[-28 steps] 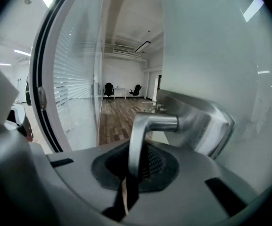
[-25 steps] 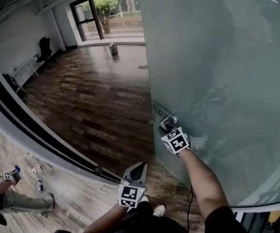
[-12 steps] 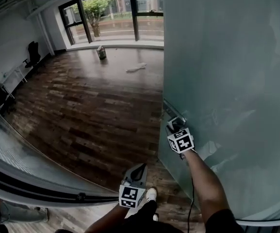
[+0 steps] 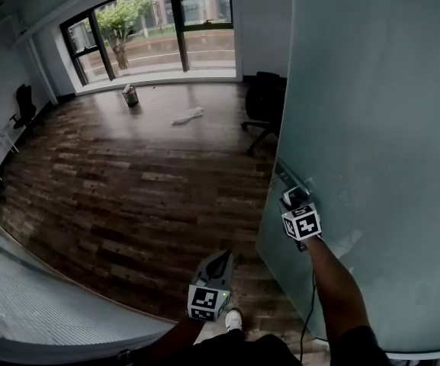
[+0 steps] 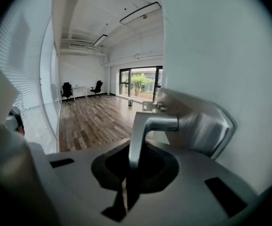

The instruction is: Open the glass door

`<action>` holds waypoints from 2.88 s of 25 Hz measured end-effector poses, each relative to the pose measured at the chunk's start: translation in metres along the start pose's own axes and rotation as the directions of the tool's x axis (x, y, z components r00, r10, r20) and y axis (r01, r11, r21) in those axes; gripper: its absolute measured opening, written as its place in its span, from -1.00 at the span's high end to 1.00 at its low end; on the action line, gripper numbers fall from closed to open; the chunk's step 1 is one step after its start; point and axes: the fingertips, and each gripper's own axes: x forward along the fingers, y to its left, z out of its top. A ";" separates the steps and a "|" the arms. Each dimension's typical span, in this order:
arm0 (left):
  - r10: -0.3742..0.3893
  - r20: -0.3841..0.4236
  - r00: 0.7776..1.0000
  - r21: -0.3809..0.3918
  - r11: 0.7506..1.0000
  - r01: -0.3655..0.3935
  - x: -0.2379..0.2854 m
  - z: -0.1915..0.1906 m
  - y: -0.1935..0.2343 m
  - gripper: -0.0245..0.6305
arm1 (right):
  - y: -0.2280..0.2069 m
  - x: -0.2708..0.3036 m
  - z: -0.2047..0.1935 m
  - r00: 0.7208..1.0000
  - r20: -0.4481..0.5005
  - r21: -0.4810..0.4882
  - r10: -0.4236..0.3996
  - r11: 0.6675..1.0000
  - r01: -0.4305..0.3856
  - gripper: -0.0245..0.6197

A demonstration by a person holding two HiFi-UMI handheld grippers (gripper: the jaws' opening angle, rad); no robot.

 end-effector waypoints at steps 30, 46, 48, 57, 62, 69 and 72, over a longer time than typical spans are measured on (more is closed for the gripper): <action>0.055 -0.074 0.996 0.002 0.998 -0.055 0.148 -0.012 -0.008 0.92 | -0.357 -0.021 -0.061 0.948 -0.121 0.233 -0.294 0.920 0.315 0.86; 0.032 -0.107 0.994 0.009 0.999 -0.031 0.177 -0.016 -0.037 0.92 | -0.428 -0.040 -0.086 0.927 -0.171 0.291 -0.332 0.882 0.370 0.86; 0.029 -0.111 0.993 0.006 1.000 -0.028 0.179 -0.018 -0.044 0.92 | -0.428 -0.042 -0.086 0.921 -0.204 0.265 -0.332 0.887 0.378 0.86; 0.009 0.000 1.000 -0.005 1.000 -0.009 0.173 0.014 -0.077 0.92 | -0.415 -0.073 -0.064 0.924 -0.270 0.281 -0.270 0.896 0.344 0.43; 0.046 0.037 0.998 -0.017 0.999 -0.045 0.141 0.011 -0.082 0.92 | -0.386 -0.163 -0.017 0.851 0.083 0.249 -0.519 0.838 0.486 0.44; -0.008 0.042 0.999 -0.033 0.999 0.010 0.041 -0.006 -0.096 0.92 | -0.190 -0.279 -0.042 0.793 0.350 0.210 -0.498 0.867 0.451 0.87; -0.022 0.035 0.999 -0.025 0.999 0.022 -0.020 -0.022 -0.103 0.92 | -0.084 -0.320 -0.076 0.791 0.378 0.227 -0.480 0.877 0.424 0.88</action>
